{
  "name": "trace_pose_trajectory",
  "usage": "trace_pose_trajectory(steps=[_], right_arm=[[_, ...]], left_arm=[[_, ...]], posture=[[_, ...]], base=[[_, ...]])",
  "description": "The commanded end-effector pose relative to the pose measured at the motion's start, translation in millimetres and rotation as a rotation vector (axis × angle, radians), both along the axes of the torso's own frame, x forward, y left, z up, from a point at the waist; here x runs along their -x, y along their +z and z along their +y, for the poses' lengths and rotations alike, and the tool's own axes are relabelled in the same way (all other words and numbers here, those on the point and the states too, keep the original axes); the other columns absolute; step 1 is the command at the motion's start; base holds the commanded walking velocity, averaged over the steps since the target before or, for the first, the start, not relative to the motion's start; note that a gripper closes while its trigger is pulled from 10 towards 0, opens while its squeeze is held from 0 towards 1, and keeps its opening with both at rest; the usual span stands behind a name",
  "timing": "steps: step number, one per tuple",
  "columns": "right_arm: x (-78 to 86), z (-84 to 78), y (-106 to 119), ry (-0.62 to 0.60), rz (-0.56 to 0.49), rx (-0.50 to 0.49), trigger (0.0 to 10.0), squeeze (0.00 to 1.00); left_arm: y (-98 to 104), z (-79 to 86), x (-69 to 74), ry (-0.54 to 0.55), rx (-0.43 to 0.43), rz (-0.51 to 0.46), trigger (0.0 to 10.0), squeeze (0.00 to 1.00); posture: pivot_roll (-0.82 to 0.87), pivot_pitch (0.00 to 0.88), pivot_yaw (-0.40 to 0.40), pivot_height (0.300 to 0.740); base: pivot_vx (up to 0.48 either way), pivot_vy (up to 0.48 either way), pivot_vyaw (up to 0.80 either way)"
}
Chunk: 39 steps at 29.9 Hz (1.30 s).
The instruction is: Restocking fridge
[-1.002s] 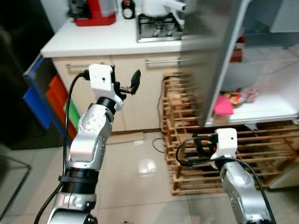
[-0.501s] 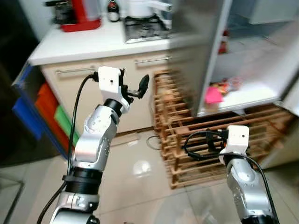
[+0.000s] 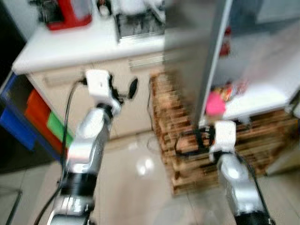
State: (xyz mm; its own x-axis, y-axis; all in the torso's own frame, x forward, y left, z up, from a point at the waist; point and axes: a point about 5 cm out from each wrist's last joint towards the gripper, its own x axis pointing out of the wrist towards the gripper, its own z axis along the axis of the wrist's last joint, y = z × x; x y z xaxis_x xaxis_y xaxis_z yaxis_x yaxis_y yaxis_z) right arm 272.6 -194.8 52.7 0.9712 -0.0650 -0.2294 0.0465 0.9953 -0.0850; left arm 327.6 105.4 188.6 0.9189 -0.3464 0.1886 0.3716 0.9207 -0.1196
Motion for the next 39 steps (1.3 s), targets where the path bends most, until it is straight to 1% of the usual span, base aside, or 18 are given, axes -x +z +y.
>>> trace_pose_trajectory(steps=[1,5,11,12,14,16,17,18,21,22,24,26,28,31,33,35,37,39], right_arm=[[-2.2,8.6,0.0,0.017,-0.007,-0.014,10.0,0.0],[-0.6,9.1,-2.0,0.018,0.002,-0.012,10.0,0.0],[15.6,3.4,-13.0,-0.014,0.058,-0.001,10.0,0.0],[18.7,0.1,-17.5,-0.046,0.077,0.007,10.0,0.0],[19.0,-2.4,-20.1,-0.073,0.088,0.013,10.0,0.0],[16.4,-6.5,-21.2,-0.117,0.09,0.031,10.0,0.0],[15.9,-7.4,-21.4,-0.132,0.089,0.036,10.0,0.0],[15.9,-7.4,-21.4,-0.132,0.089,0.036,10.0,0.0],[13.5,-6.5,-21.1,-0.154,0.085,0.065,10.0,0.0],[11.8,-7.2,-20.8,-0.166,0.08,0.074,10.0,0.0],[9.8,-9.2,-20.9,-0.192,0.075,0.088,10.0,0.0],[9.6,-10.3,-21.8,-0.219,0.075,0.088,10.0,0.0],[8.9,-10.4,-20.7,-0.236,0.065,0.094,10.0,0.0],[7.6,-10.0,-19.0,-0.244,0.05,0.108,10.0,0.0],[7.2,-9.6,-18.1,-0.248,0.042,0.115,10.0,0.0],[6.5,-9.3,-17.4,-0.258,0.03,0.12,10.0,0.0],[4.9,-10.8,-15.5,-0.277,0.012,0.142,10.0,0.0],[1.1,-16.0,-10.4,-0.308,-0.015,0.18,10.0,0.0]], left_arm=[[4.8,11.7,-0.4,0.041,-0.021,-0.025,10.0,0.0],[4.4,13.8,-1.7,0.044,-0.016,-0.018,10.0,0.0],[1.2,14.0,3.1,0.005,-0.03,-0.002,10.0,0.0],[0.8,13.7,4.1,-0.012,-0.022,0.003,10.0,0.0],[-1.5,10.4,5.4,-0.064,-0.04,0.016,10.0,0.0],[-7.9,2.6,10.9,-0.241,-0.139,0.021,10.0,0.0],[-10.7,1.9,13.2,-0.296,-0.164,0.03,10.0,0.0],[-10.7,1.9,13.2,-0.296,-0.164,0.03,10.0,0.0],[-22.3,21.4,13.1,-0.332,-0.244,0.096,10.0,0.0],[-29.4,25.4,16.4,-0.38,-0.253,0.151,10.0,0.0],[-43.1,28.4,28.7,-0.508,-0.274,0.241,10.0,0.0],[-51.8,32.5,38.6,-0.581,-0.318,0.273,10.0,0.0],[-53.0,33.1,45.0,-0.62,-0.294,0.283,10.0,0.0],[-53.9,29.0,51.7,-0.67,-0.271,0.295,10.0,0.0],[-55.7,27.2,55.4,-0.688,-0.296,0.292,10.0,0.0],[-55.6,26.7,57.0,-0.709,-0.309,0.279,10.0,0.0],[-51.2,25.7,57.0,-0.732,-0.3,0.256,10.0,0.0],[-46.6,24.8,55.5,-0.726,-0.276,0.251,10.0,0.0]], posture=[[-0.02,0.0,0.085,0.74],[-0.02,0.0,0.085,0.74],[-0.02,0.0,0.088,0.74],[-0.02,0.0,0.092,0.74],[-0.01,0.0,0.093,0.74],[0.01,0.0,0.098,0.74],[0.02,0.0,0.099,0.74],[0.02,0.0,0.099,0.74],[0.06,0.0,0.126,0.74],[0.06,0.0,0.128,0.74],[0.08,0.0,0.136,0.74],[0.09,0.0,0.144,0.74],[0.1,0.008,0.152,0.74],[0.1,0.015,0.156,0.74],[0.1,0.025,0.16,0.74],[0.1,0.028,0.16,0.74],[0.11,0.029,0.159,0.74],[0.11,0.032,0.16,0.74]], base=[[0.0,0.0,0.0],[0.0,0.0,0.0],[0.0,0.0,0.0],[0.0,0.0,0.0],[0.0,0.0,0.0],[0.0,0.0,0.0],[0.0,0.0,0.0],[0.0,0.0,0.0],[0.0,0.0,0.0],[0.0,0.0,0.0],[0.0,0.0,0.0],[0.0,0.0,0.0],[0.0,0.0,0.0],[0.0,0.0,0.0],[0.0,0.0,0.0],[0.0,0.0,0.0],[0.0,0.0,0.0],[0.0,0.0,0.0]])
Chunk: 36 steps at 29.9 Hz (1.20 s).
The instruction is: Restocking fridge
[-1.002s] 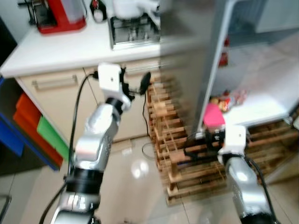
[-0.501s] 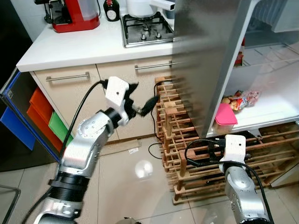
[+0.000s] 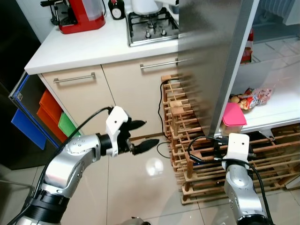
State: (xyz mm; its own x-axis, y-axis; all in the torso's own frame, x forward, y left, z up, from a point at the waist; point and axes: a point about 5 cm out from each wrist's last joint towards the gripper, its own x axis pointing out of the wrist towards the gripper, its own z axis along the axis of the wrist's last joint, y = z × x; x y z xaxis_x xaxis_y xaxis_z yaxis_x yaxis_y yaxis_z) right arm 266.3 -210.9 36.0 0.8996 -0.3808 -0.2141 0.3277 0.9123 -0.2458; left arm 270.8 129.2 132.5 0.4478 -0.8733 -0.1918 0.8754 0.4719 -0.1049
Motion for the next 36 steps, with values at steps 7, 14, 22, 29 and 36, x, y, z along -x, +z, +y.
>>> trace_pose_trajectory(steps=[7,14,22,29,36], right_arm=[[-22.8,-0.4,24.7,-0.004,-0.121,-0.013,10.0,0.0],[-38.7,12.9,32.0,0.039,-0.145,-0.053,10.0,0.0],[-60.4,10.3,26.4,0.095,-0.046,0.044,10.0,0.0],[-60.3,-11.0,24.8,0.065,-0.008,0.14,10.0,0.0],[-65.2,-20.7,32.5,0.058,-0.025,0.2,10.0,0.0]], left_arm=[[4.3,2.1,5.4,0.016,0.017,0.012,10.0,0.0],[3.6,1.1,5.3,0.04,0.03,0.028,10.0,0.0],[5.3,-2.0,5.5,0.043,0.035,0.024,10.0,0.0],[7.8,-0.8,5.6,0.061,0.042,0.021,10.0,0.0],[2.3,-2.2,11.9,-0.02,0.008,0.059,10.0,0.0]], posture=[[0.12,0.034,0.162,0.74],[0.12,0.029,0.157,0.74],[0.13,0.022,0.15,0.74],[0.14,0.026,0.146,0.74],[0.12,0.029,0.143,0.74]], base=[[0.0,0.0,0.0],[0.0,0.0,0.0],[0.0,0.0,0.0],[0.0,0.0,0.0],[0.0,0.0,0.0]])
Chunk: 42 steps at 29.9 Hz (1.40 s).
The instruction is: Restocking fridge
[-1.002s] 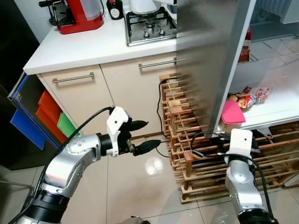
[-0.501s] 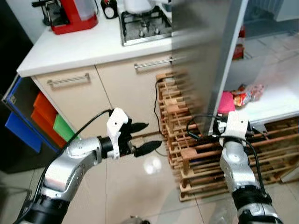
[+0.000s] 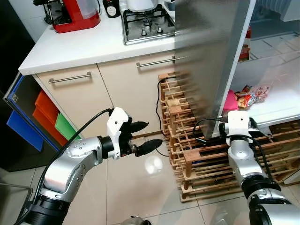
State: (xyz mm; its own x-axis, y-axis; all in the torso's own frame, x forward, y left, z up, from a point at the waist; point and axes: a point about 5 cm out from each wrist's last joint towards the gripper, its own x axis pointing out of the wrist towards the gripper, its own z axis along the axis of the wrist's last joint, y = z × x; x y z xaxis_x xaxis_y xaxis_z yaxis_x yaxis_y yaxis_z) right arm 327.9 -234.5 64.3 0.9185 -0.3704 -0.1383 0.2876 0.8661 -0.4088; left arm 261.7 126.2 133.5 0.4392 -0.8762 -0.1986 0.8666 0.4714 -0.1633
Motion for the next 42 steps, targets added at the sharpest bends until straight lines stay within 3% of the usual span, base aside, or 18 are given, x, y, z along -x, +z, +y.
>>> trace_pose_trajectory(steps=[1,3,6,15,19,23,24,27,28,30,33,34,35,37,40,42], right_arm=[[-4.2,0.7,5.7,0.009,-0.021,0.03,10.0,0.0],[-5.1,-2.0,8.2,0.007,-0.028,0.061,10.0,0.0],[-12.5,-4.7,20.6,0.006,-0.046,0.225,10.0,0.0],[-21.3,-10.8,38.9,0.008,-0.105,0.246,10.0,0.0],[-3.8,-14.5,34.0,-0.006,-0.198,0.166,10.0,0.0],[33.5,-19.7,23.7,-0.048,-0.237,0.061,10.0,0.0],[33.5,-19.7,23.7,-0.048,-0.237,0.061,10.0,0.0],[45.5,-18.8,31.0,-0.051,-0.286,0.039,10.0,0.0],[53.8,-11.2,45.2,-0.04,-0.359,-0.021,10.0,0.0],[63.3,-0.6,53.1,0.002,-0.404,-0.114,10.0,0.0],[75.2,11.5,48.1,0.061,-0.38,-0.179,10.0,0.0],[77.0,17.6,40.9,0.087,-0.348,-0.191,10.0,0.0],[76.7,26.9,32.1,0.124,-0.296,-0.225,10.0,0.0],[75.2,30.1,29.5,0.137,-0.28,-0.242,10.0,0.0],[55.0,36.3,35.2,0.159,-0.267,-0.301,10.0,0.0],[50.7,36.7,36.7,0.156,-0.26,-0.314,10.0,0.0]], left_arm=[[0.8,0.7,5.2,-0.047,-0.016,0.01,10.0,0.0],[0.8,0.3,6.9,-0.063,-0.016,0.015,10.0,0.0],[1.2,-1.5,1.0,-0.052,-0.013,0.002,10.0,0.0],[5.1,-17.7,-16.8,-0.051,0.019,-0.054,10.0,0.0],[3.9,-23.9,-12.3,-0.1,0.025,-0.098,10.0,0.0],[2.6,-32.0,-11.6,-0.093,0.022,-0.103,10.0,0.0],[2.6,-32.0,-11.6,-0.093,0.022,-0.103,10.0,0.0],[5.7,-32.4,-15.8,-0.04,0.046,-0.111,10.0,0.0],[15.8,-28.1,-22.4,0.103,0.107,-0.118,10.0,0.0],[23.7,-21.7,-24.9,0.228,0.124,-0.133,10.0,0.0],[18.0,-16.1,-20.0,0.264,0.052,-0.129,10.0,0.0],[18.1,-12.2,-19.0,0.309,0.079,-0.136,10.0,0.0],[17.6,-6.2,-20.8,0.395,0.113,-0.143,10.0,0.0],[16.7,-4.4,-22.4,0.428,0.116,-0.143,10.0,0.0],[22.3,-8.8,-32.6,0.51,0.159,-0.179,10.0,0.0],[24.3,-9.1,-35.2,0.537,0.169,-0.189,10.0,0.0]], posture=[[0.12,0.03,0.143,0.74],[0.12,0.03,0.142,0.74],[0.11,0.024,0.138,0.74],[0.05,0.0,0.112,0.74],[0.0,0.0,0.099,0.74],[-0.03,0.0,0.075,0.74],[-0.03,0.0,0.075,0.74],[-0.07,0.0,0.084,0.74],[-0.09,0.0,0.088,0.74],[-0.09,0.0,0.082,0.74],[-0.1,0.0,0.074,0.74],[-0.1,0.0,0.072,0.74],[-0.09,0.0,0.067,0.74],[-0.09,0.0,0.067,0.74],[-0.08,0.0,0.064,0.74],[-0.07,0.0,0.064,0.74]], base=[[0.0,0.0,0.0],[0.0,0.0,0.0],[0.0,0.0,0.0],[0.0,0.0,0.0],[0.0,0.0,0.0],[0.0,0.0,0.0],[0.0,0.0,0.0],[0.0,0.0,0.0],[0.0,0.0,0.0],[0.0,0.0,0.0],[0.0,0.0,0.0],[0.0,0.0,0.0],[0.0,0.0,0.0],[0.0,0.0,0.0],[0.0,0.0,0.0],[0.0,0.0,0.0]])
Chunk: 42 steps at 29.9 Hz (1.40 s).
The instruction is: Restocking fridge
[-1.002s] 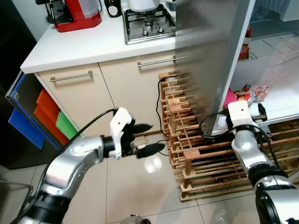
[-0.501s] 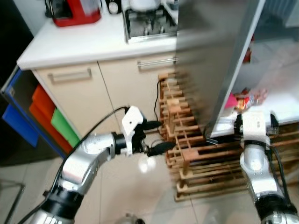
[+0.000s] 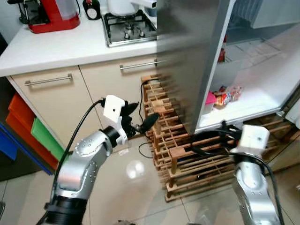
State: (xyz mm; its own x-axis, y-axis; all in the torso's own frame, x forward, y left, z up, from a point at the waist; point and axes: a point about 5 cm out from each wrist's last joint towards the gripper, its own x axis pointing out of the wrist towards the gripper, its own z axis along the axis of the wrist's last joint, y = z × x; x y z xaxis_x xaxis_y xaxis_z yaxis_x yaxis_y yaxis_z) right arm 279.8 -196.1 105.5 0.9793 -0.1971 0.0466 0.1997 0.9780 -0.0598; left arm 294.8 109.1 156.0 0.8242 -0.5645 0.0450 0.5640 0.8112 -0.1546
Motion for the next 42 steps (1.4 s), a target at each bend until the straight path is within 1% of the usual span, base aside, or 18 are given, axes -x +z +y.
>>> trace_pose_trajectory(steps=[1,3,4,9,13,15,24,27,29,31,32,33,34,35,37,38,40,42], right_arm=[[0.3,-3.3,-3.7,-0.012,0.038,-0.032,10.0,0.0],[-7.6,-23.4,-4.2,-0.101,0.09,-0.119,10.0,0.0],[-8.8,-25.2,-2.0,-0.104,0.08,-0.101,10.0,0.0],[-10.1,-21.2,5.3,-0.088,0.04,-0.044,10.0,0.0],[-4.6,-14.1,-0.5,-0.082,0.067,-0.074,10.0,0.0],[-2.3,-12.6,-3.1,-0.07,0.084,-0.061,10.0,0.0],[-0.7,-20.2,-8.1,-0.079,0.112,-0.055,10.0,0.0],[1.6,-25.2,-10.9,-0.079,0.129,-0.018,10.0,0.0],[8.7,-33.8,-17.2,-0.109,0.164,0.017,10.0,0.0],[16.4,-43.7,-20.9,-0.152,0.182,0.034,10.0,0.0],[22.7,-53.2,-23.3,-0.193,0.195,0.05,10.0,0.0],[22.7,-53.2,-23.3,-0.193,0.195,0.05,10.0,0.0],[27.3,-64.0,-24.9,-0.234,0.209,0.066,10.0,0.0],[27.3,-64.0,-24.9,-0.234,0.209,0.066,10.0,0.0],[35.2,-86.1,-25.0,-0.321,0.218,0.085,10.0,0.0],[35.2,-86.1,-25.0,-0.321,0.218,0.085,10.0,0.0],[39.8,-103.1,-23.4,-0.38,0.224,0.106,10.0,0.0],[40.4,-113.4,-20.1,-0.403,0.228,0.13,10.0,0.0]], left_arm=[[3.3,8.5,-4.3,0.068,-0.013,-0.016,10.0,0.0],[2.3,10.9,-10.7,0.157,-0.051,-0.016,10.0,0.0],[2.3,10.4,-11.4,0.162,-0.053,-0.017,10.0,0.0],[1.7,5.1,-15.5,0.173,-0.054,-0.027,10.0,0.0],[2.5,-5.2,-17.7,0.167,-0.031,-0.039,10.0,0.0],[4.4,-8.1,-18.6,0.168,-0.044,-0.064,10.0,0.0],[10.4,-10.3,-21.1,0.168,-0.043,-0.108,10.0,0.0],[6.3,-10.6,-23.0,0.164,-0.051,-0.102,10.0,0.0],[3.3,-5.1,-24.6,0.224,-0.108,-0.122,10.0,0.0],[2.7,5.8,-23.6,0.254,-0.108,-0.125,10.0,0.0],[2.4,20.6,-22.5,0.298,-0.109,-0.138,10.0,0.0],[2.4,20.6,-22.5,0.298,-0.109,-0.138,10.0,0.0],[2.9,34.4,-22.7,0.331,-0.102,-0.143,10.0,0.0],[2.9,34.4,-22.7,0.331,-0.102,-0.143,10.0,0.0],[7.7,53.0,-25.4,0.418,-0.126,-0.18,10.0,0.0],[7.7,53.0,-25.4,0.418,-0.126,-0.18,10.0,0.0],[11.3,65.3,-29.1,0.488,-0.142,-0.194,10.0,0.0],[16.7,73.5,-30.5,0.535,-0.134,-0.212,10.0,0.0]], posture=[[-0.07,0.0,0.065,0.74],[-0.06,0.0,0.073,0.74],[-0.07,0.0,0.079,0.74],[-0.09,0.0,0.084,0.74],[-0.12,0.0,0.083,0.74],[-0.12,0.0,0.082,0.74],[-0.12,0.0,0.069,0.74],[-0.11,0.0,0.065,0.74],[-0.11,0.0,0.069,0.74],[-0.12,0.0,0.078,0.74],[-0.12,0.0,0.087,0.74],[-0.12,0.0,0.087,0.74],[-0.12,0.0,0.089,0.74],[-0.12,0.0,0.089,0.74],[-0.12,0.0,0.091,0.74],[-0.12,0.0,0.091,0.74],[-0.12,0.0,0.088,0.74],[-0.12,0.0,0.084,0.74]], base=[[0.0,0.0,0.0],[-0.396,0.0,0.0],[-0.412,0.0,0.0],[-0.425,0.0,0.0],[-0.406,-0.258,0.0],[-0.428,0.0,0.0],[-0.407,-0.159,0.05],[0.0,-0.472,0.0],[0.135,0.0,0.0],[0.0,0.0,0.0],[0.0,0.0,0.0],[0.0,0.0,0.0],[0.0,0.0,0.0],[0.0,0.0,0.0],[0.0,0.0,0.0],[0.0,0.0,0.0],[0.0,0.0,0.0],[0.0,0.0,0.0]])
